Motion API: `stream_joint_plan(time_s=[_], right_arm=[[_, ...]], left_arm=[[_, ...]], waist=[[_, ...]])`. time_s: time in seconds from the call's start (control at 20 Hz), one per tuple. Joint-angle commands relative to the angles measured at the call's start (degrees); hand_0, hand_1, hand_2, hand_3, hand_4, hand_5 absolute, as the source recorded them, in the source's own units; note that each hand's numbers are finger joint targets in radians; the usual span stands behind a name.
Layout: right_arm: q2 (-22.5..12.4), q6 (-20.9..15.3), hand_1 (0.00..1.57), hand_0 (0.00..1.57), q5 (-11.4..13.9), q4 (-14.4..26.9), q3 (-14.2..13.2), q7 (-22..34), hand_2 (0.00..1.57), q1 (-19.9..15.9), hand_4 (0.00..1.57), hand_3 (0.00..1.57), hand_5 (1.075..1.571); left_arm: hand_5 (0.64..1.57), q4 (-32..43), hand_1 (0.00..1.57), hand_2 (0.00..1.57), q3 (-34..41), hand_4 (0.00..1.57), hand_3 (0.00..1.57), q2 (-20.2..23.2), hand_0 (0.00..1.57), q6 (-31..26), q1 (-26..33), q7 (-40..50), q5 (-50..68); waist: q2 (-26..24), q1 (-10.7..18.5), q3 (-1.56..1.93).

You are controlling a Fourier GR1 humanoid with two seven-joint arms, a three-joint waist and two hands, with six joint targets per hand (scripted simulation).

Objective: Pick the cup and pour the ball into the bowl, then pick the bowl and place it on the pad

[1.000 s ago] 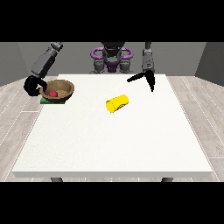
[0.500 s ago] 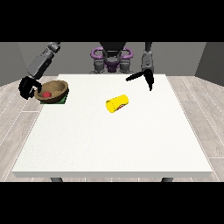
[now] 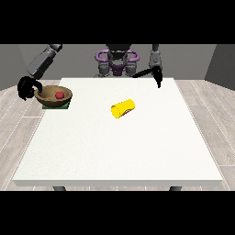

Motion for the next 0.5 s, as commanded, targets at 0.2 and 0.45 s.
stream_joint_plan(time_s=[0.2,0.45], right_arm=[[2.1,-2.4,1.57,1.57,4.4,-1.1,3.9,-3.4,1.57,1.7,0.69,1.11,1.565],[-4.6,-6.1,1.1,1.1,5.6,0.2,3.7,-0.5,1.05,1.9,0.0,0.87,1.539]], left_arm=[[1.565,-4.0,0.0,0.0,-2.0,0.0,0.0,-1.6,0.0,0.6,0.6,4.0,-1.1],[1.565,-4.6,0.0,0.0,2.5,0.0,0.0,2.2,0.0,-1.6,-1.9,3.2,1.8]], waist=[[0.3,-0.1,0.06],[3.7,0.1,0.02]])
